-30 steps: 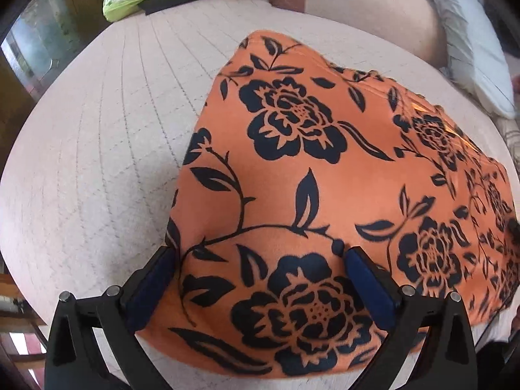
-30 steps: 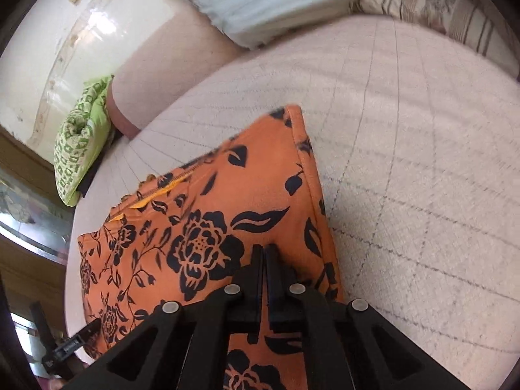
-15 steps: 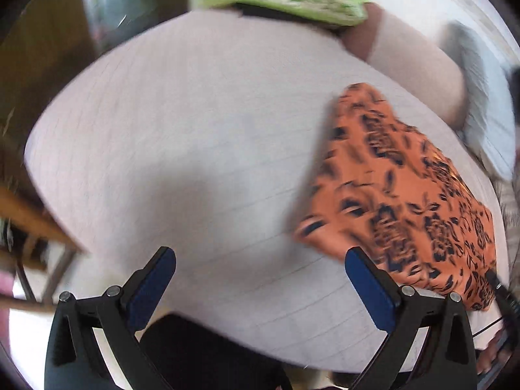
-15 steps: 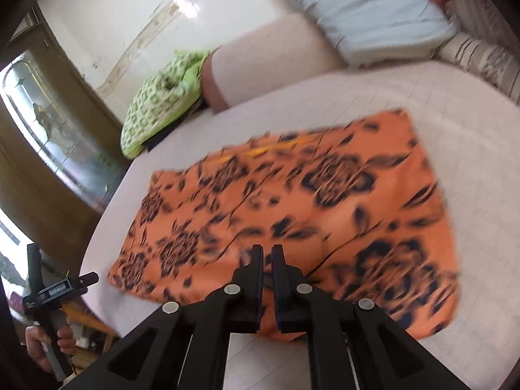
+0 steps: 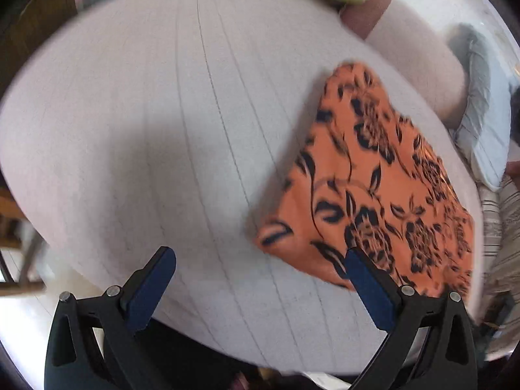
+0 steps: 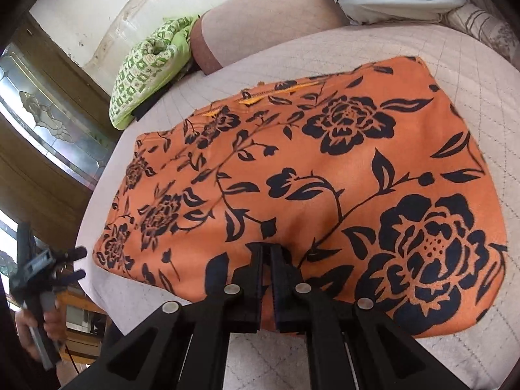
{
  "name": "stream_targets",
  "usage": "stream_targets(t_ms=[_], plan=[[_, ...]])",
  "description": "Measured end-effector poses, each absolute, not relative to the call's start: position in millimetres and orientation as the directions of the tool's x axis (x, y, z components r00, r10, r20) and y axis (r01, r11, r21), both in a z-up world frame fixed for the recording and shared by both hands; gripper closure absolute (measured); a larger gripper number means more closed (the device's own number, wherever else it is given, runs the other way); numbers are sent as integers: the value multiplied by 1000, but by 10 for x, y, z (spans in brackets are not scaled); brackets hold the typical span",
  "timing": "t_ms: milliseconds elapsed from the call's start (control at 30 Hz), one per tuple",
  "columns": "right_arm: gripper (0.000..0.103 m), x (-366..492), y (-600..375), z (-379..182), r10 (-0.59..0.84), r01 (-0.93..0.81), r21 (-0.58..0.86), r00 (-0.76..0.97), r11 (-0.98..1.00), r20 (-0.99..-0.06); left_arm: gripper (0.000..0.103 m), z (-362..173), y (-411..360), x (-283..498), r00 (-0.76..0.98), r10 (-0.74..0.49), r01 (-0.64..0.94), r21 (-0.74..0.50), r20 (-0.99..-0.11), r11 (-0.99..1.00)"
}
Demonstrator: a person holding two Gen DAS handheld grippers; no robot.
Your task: Fold small clothes
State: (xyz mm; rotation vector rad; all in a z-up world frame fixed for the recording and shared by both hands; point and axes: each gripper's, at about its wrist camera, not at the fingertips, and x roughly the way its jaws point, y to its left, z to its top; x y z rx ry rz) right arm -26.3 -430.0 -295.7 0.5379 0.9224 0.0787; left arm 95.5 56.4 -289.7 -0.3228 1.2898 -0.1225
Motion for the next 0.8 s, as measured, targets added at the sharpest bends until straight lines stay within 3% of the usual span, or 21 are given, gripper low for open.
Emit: stream_targets(t_ms=[133,200,267,433,600,667,800], plan=[[96,-222,-4336,-2976,306,162,498,617,852,-725,0,-2940,589,787,312,-306,-145,-363,-899,920],[96,-193,-4354,-2989,317,168,517,622,839,-716,4,-2980,570,740,312,-340,-157,-401,-887,903],[96,-177,-4370,-2991,321,167,524,626,835,-711,15,-3036,522,746,295,-344,-171,-403,-892,899],[96,-160,-4354,-2988,315,158,515,632,843,-709,15,-3020,407,964,382,-317,-191,-410,-868,892],[96,-129,-4346,-2986,308,153,513,645,844,-699,28,-3043,211,1132,431,-297,-157,-394,-852,905],[96,-131,-4343,-2961,301,152,516,661,843,-687,50,-3051,181,1139,463,-271,-147,-374,-844,916],[96,-186,-4224,-2727,304,54,510,747,859,-591,68,-3043,198,1149,477,-309,-120,-410,-823,904]])
